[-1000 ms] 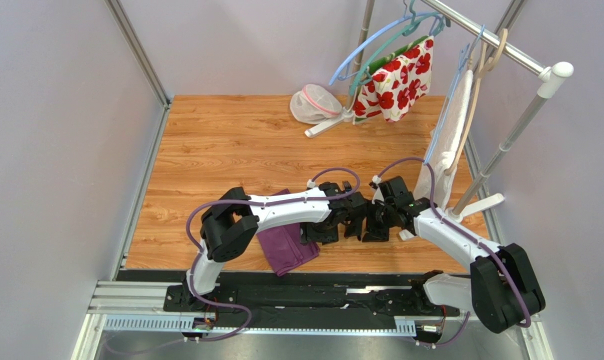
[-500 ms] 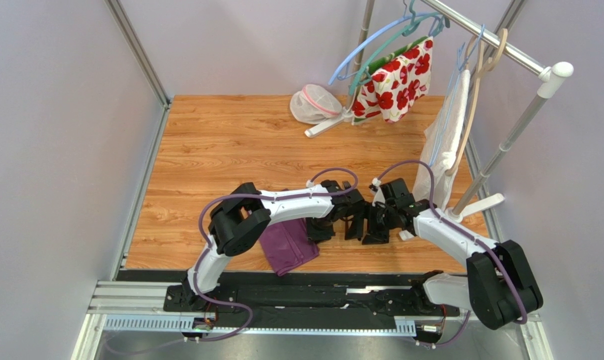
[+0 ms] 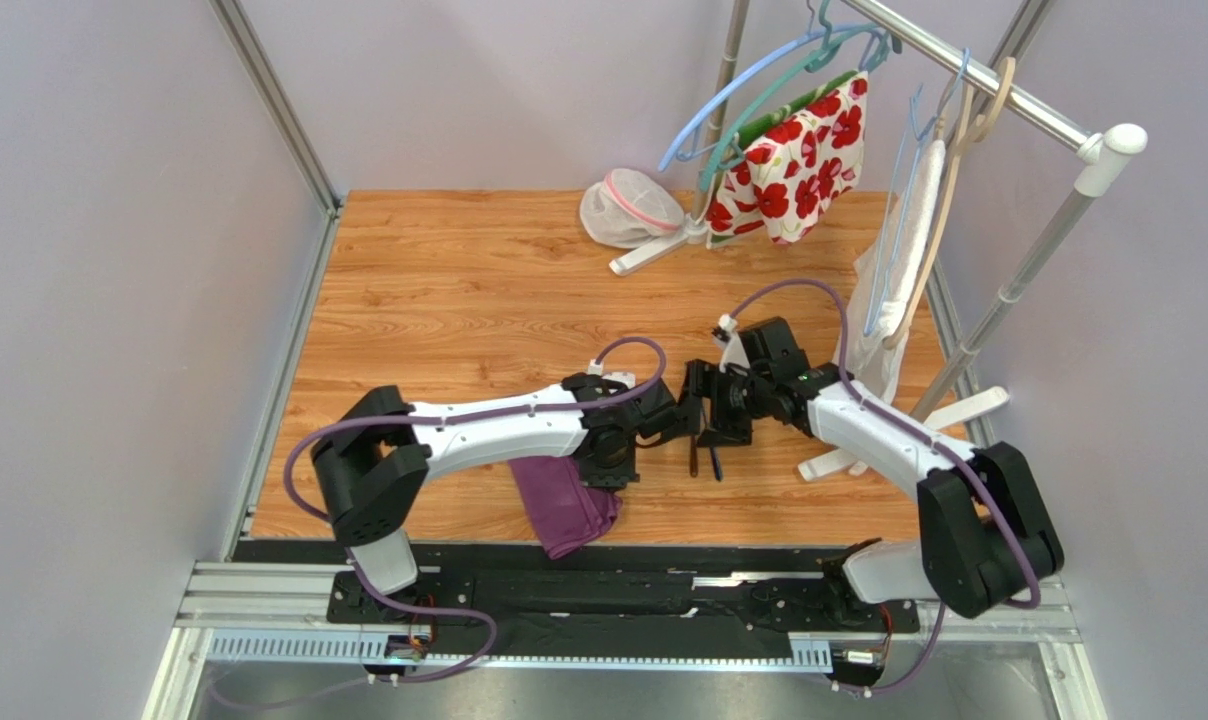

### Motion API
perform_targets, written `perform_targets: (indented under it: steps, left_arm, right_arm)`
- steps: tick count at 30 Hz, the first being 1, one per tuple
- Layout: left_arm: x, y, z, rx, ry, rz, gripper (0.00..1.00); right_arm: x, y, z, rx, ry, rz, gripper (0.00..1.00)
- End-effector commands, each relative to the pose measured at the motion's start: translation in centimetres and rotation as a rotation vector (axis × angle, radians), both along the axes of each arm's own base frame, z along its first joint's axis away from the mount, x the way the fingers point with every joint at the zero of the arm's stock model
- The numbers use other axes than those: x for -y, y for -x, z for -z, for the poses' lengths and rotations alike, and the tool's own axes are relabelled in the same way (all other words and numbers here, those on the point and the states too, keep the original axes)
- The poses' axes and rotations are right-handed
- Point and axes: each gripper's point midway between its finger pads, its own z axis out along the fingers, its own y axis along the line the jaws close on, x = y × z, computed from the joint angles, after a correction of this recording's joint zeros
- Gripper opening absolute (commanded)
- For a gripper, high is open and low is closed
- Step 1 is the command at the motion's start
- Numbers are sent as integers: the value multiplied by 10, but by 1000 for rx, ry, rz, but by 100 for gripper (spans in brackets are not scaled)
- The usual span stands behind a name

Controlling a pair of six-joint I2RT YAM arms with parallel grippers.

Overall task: Fold the napkin into a case and place the utensils inside
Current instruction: Stuff the top corner of the smaller-rectangle-folded napkin at the center of the board.

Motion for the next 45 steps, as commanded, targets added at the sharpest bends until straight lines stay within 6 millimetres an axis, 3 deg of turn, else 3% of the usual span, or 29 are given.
perform_targets:
  steps: [1, 3, 4, 10, 12, 22, 38, 45]
  left_arm:
    - [14, -2, -15, 45, 122, 98, 0]
    - [13, 1, -15, 45, 142, 117, 0]
    - [12, 1, -16, 50, 148, 120, 0]
    - [1, 4, -18, 71, 189, 127, 0]
    - [-3, 8, -17, 67, 202, 127, 0]
    - [-7, 10, -16, 68, 247, 113, 0]
    - [0, 11, -22, 77, 299, 128, 0]
    - [-2, 13, -22, 86, 327, 123, 0]
  right_arm:
    - [-41, -36, -20, 61, -96, -35, 73]
    - [-57, -46, -24, 60, -123, -46, 73]
    - [-63, -48, -14, 33, -119, -50, 73]
    - [-104, -63, -1, 13, -112, -97, 74]
    - [-110, -62, 11, -6, -90, -105, 74]
    - [-130, -65, 27, -20, -87, -140, 72]
    - [-145, -96, 43, 31, -34, -141, 47]
    - [-147, -100, 38, 36, -43, -140, 18]
